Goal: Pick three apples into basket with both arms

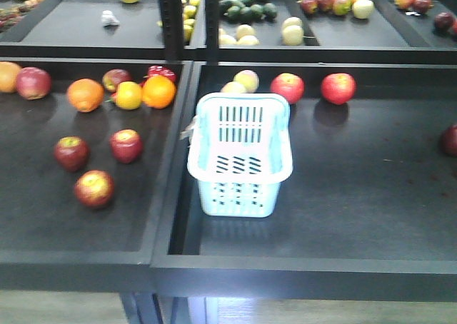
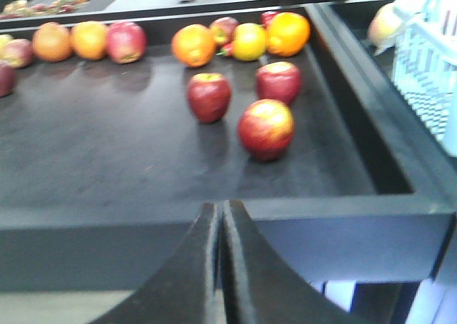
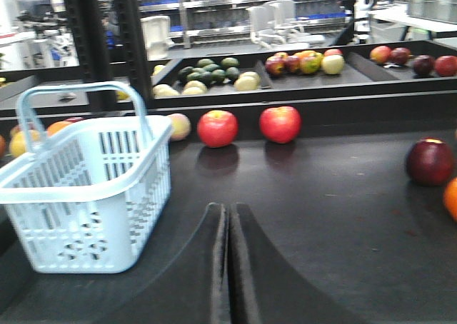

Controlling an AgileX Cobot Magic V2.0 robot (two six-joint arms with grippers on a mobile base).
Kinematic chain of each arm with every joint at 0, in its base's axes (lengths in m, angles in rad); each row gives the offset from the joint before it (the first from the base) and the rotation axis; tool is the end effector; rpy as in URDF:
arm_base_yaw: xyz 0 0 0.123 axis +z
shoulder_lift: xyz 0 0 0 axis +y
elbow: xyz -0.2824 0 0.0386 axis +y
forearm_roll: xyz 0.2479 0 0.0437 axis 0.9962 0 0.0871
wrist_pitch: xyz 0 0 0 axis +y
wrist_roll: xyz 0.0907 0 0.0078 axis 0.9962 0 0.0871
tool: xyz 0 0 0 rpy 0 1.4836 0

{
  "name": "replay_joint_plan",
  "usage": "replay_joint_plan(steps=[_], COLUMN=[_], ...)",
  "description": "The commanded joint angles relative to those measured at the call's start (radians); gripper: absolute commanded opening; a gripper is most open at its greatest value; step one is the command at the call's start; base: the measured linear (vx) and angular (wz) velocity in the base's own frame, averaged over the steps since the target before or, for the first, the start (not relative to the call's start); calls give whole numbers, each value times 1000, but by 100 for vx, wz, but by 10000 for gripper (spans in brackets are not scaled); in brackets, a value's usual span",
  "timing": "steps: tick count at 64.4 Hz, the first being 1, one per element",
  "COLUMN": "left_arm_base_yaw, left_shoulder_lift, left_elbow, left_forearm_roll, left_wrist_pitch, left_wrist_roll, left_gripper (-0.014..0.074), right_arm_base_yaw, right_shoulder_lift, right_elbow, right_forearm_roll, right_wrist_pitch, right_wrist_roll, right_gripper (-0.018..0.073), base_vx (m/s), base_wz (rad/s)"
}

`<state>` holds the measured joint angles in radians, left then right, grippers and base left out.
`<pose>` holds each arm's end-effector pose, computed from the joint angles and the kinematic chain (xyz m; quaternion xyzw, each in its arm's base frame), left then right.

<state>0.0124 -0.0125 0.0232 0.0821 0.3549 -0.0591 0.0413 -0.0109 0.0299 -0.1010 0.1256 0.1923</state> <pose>0.0529 0.0033 0.1741 -0.0064 0.7980 0.0205 0.6023 0.0568 0.0012 0.1922 0.0228 0.7265 0.0412 0.6855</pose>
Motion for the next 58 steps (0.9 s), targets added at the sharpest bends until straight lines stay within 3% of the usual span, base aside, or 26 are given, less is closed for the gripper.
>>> replay_joint_plan(steps=[1, 58], left_arm_base_yaw=[-1, -1], left_shoulder_lift=[-22, -22], left_elbow=[27, 27], left_forearm_roll=[1, 1], left_wrist_pitch=[-68, -68], left_wrist_roll=[-7, -7], left_gripper=[-7, -7], right_arm_base_yaw=[-1, -1], right_shoulder_lift=[-8, -8], right_elbow=[10, 10], right_forearm_roll=[-2, -2], right_wrist_pitch=[-75, -75], right_wrist_roll=[-2, -2], right_gripper=[-3, -3], base_vx=[8, 9], base_wz=[-27, -10])
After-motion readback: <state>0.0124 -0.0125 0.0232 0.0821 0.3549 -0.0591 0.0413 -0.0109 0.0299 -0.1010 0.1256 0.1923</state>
